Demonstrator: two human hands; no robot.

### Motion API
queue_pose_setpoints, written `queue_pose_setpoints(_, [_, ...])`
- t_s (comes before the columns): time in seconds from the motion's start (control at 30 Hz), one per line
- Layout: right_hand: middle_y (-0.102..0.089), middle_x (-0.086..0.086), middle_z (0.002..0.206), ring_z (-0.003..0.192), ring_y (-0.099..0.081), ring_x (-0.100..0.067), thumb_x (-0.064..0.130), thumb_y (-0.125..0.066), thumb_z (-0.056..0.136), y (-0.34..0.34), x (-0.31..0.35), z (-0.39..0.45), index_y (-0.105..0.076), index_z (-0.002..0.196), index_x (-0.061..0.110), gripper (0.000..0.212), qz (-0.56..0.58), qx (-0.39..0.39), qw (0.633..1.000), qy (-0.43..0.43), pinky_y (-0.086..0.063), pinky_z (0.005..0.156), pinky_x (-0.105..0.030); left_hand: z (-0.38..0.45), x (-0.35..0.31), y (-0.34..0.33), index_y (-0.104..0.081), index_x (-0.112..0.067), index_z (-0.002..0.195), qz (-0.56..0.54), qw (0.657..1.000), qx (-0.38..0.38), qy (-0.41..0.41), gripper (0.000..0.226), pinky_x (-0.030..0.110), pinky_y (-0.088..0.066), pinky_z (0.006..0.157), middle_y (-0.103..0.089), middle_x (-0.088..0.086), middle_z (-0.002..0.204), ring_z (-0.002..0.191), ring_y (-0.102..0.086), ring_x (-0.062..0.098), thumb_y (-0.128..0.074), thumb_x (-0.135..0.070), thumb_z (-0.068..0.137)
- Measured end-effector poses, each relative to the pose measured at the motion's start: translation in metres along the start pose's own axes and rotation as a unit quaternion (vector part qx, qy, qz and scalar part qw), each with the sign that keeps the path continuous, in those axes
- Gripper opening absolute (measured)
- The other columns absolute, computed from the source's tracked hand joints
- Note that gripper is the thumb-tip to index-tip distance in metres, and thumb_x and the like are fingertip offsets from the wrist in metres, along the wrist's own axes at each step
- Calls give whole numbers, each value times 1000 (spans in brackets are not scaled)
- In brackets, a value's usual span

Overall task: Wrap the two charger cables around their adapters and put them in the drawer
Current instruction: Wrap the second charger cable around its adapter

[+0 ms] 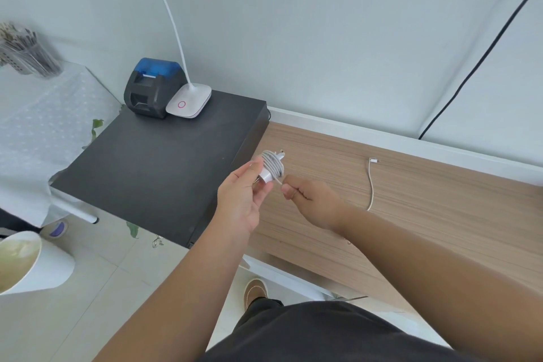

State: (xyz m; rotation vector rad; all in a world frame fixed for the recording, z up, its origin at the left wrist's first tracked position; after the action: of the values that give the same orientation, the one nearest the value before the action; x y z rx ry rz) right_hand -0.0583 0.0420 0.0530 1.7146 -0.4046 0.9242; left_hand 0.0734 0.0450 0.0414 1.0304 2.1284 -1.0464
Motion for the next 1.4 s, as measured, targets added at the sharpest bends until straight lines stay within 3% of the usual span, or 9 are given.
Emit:
queue_pose_setpoints(0.13, [-49, 11, 65, 61, -47, -8, 37, -35, 102, 5, -10, 2, -48, 81, 29, 25, -9, 10, 1000, -8, -40, 63, -27, -8, -2, -17, -71, -13, 97, 45, 994, 101, 26, 15, 17, -56, 61, -74, -4, 84, 74, -70, 5, -65, -24, 89])
queue_pose_setpoints(0.27, [-48, 16, 55, 50, -45, 2, 26, -41, 101, 23, -6, 8, -49, 81, 31, 22, -57, 7, 998, 9, -34, 56, -18, -20, -6, -28, -69, -9, 111, 102, 979, 175, 15, 37, 17, -56, 61, -72, 0, 92, 73, -67, 6, -66, -30, 81])
queue_pose_setpoints(0.6, [-46, 3, 65, 69, -48, -25, 33, -36, 100, 20, 23, 16, -50, 87, 16, 25, -279, 82, 956, 40, -35, 61, -32, -17, -6, -3, -76, -26, 93, 415, 895, 135, -99, 21, 26, -59, 67, -71, 3, 100, 90, -69, 14, -81, -13, 77])
queue_pose_setpoints(0.7, [-55, -4, 72, 69, -45, -25, 33, -34, 101, 12, 31, 10, -45, 86, 18, 24, -277, 69, 957, 42, -29, 60, -30, -7, -5, 9, -74, -15, 98, 358, 927, 85, -79, 24, 31, -61, 70, -70, 5, 97, 87, -70, 16, -82, -11, 76])
queue_pose_setpoints(0.87, [-38, 7, 64, 68, -45, -22, 36, -26, 103, 12, 41, -6, -47, 103, 17, 28, -296, 39, 954, 25, -17, 46, -26, 7, -4, 14, -67, -8, 106, 215, 975, 40, -36, 29, 29, -59, 69, -69, 12, 108, 90, -72, 22, -78, -12, 80])
queue_pose_setpoints(0.97, [-47, 2, 72, 74, -55, -28, 37, -27, 103, 9, 38, -15, -45, 98, 18, 26, -248, 14, 968, 17, -33, 53, -30, 7, 6, 2, -65, -2, 112, 120, 992, 46, 3, 34, 30, -61, 70, -72, 13, 103, 82, -71, 19, -76, -11, 81])
queue_pose_setpoints(1.1, [-52, -1, 66, 61, -53, -28, 40, -28, 101, 12, 29, -24, -42, 91, 21, 26, -203, -46, 978, 23, -49, 59, -38, 3, 20, -8, -63, 0, 117, 57, 996, 59, 38, 38, 20, -56, 57, -73, 10, 96, 74, -70, 13, -72, -16, 84])
queue_pose_setpoints(1.33, [-48, 5, 59, 53, -43, -18, 34, -38, 101, 21, 20, -40, -54, 94, 16, 25, -171, -104, 979, 47, -33, 49, -26, -5, 28, -18, -66, -5, 113, 43, 993, 85, 75, 35, 14, -54, 53, -73, 1, 81, 64, -69, 3, -71, -24, 84])
queue_pose_setpoints(1.4, [-49, 8, 58, 51, -42, -9, 33, -41, 100, 26, 13, -41, -60, 95, 18, 24, -142, -106, 984, 29, -27, 47, -12, -7, 29, -22, -68, -5, 112, 36, 990, 101, 85, 37, 13, -53, 52, -73, 0, 80, 64, -68, 3, -72, -26, 81])
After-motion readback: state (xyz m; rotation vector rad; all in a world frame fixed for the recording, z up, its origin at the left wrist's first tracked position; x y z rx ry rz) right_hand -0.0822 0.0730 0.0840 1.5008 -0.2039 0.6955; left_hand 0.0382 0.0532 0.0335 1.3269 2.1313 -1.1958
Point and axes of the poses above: each hand's wrist, its own z-axis towards the middle knuckle, its own y-axis out of the back of the hand, x = y × z, the point moved 10 cm from there along z, towards the middle knuckle
